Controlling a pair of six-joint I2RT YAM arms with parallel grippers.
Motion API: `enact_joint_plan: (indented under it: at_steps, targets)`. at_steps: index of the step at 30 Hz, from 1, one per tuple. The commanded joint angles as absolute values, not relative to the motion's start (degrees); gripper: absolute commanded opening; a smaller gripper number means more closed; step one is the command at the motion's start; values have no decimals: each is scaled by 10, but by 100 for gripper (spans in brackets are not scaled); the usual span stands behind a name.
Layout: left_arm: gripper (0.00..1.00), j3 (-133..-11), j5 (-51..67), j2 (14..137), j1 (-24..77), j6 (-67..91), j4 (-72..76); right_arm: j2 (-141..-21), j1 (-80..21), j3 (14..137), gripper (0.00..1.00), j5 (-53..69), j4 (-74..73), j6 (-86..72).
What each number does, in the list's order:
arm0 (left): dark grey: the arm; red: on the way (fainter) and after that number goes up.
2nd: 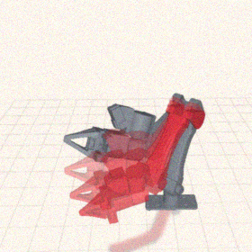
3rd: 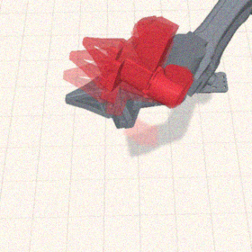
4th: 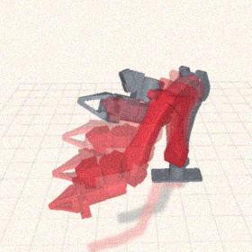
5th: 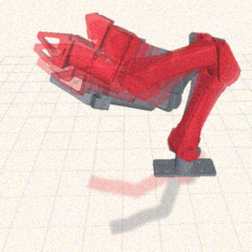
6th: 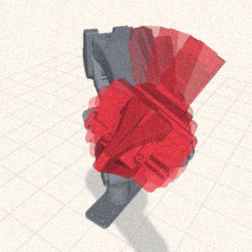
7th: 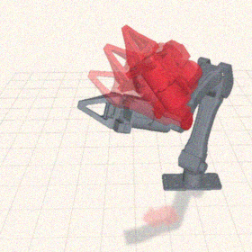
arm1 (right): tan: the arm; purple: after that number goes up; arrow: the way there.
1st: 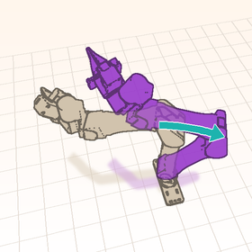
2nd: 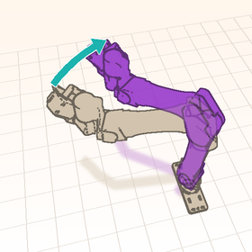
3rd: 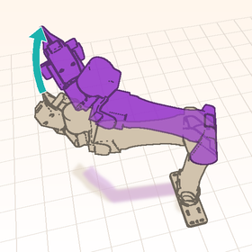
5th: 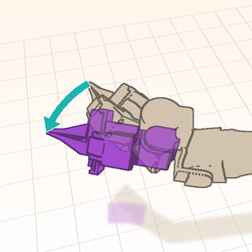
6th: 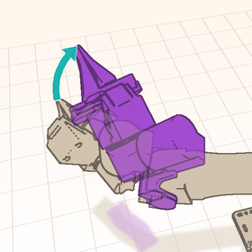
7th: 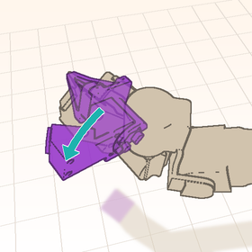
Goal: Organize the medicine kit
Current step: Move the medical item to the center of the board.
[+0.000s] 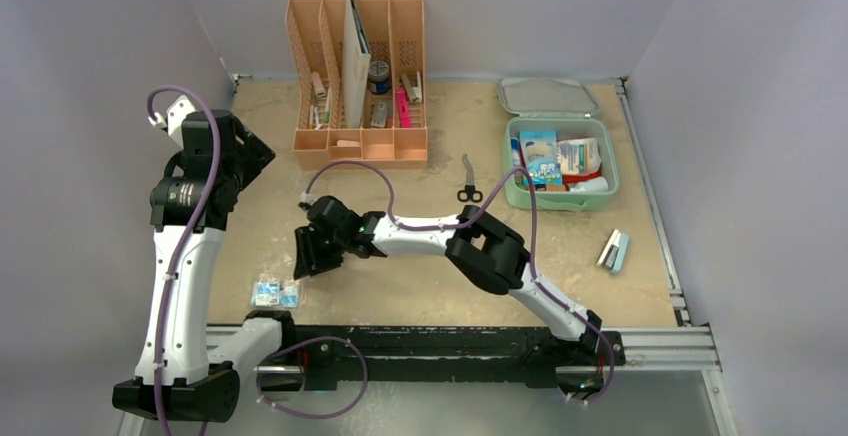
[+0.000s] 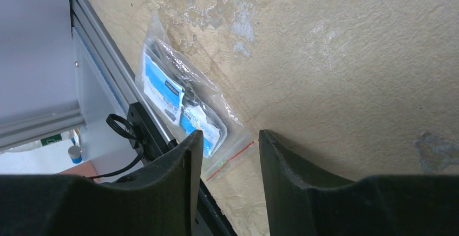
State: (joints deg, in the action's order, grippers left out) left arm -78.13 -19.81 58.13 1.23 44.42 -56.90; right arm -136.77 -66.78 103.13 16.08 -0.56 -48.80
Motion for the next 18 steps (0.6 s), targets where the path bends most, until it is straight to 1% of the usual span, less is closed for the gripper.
enact_joint_plan:
  at_steps: [1, 7, 10, 13, 16, 18]
  targets:
    - [67, -786, -212, 576, 18, 454, -571, -1393, -667, 1049, 45, 147, -40, -486]
    - [68, -788, -231, 575, 20, 468, -583, -1406, -669, 1062, 41, 139, -52, -486]
    - [68, -796, -220, 585, 27, 466, -584, -1421, -673, 1084, 40, 128, -88, -474]
    - [68, -794, -213, 584, 27, 469, -579, -1421, -675, 1080, 37, 126, -89, -472]
    - [68, -786, -203, 581, 29, 469, -571, -1419, -675, 1076, 32, 117, -89, -471]
    - [68, -782, -191, 583, 28, 469, -567, -1421, -675, 1079, 25, 114, -89, -471]
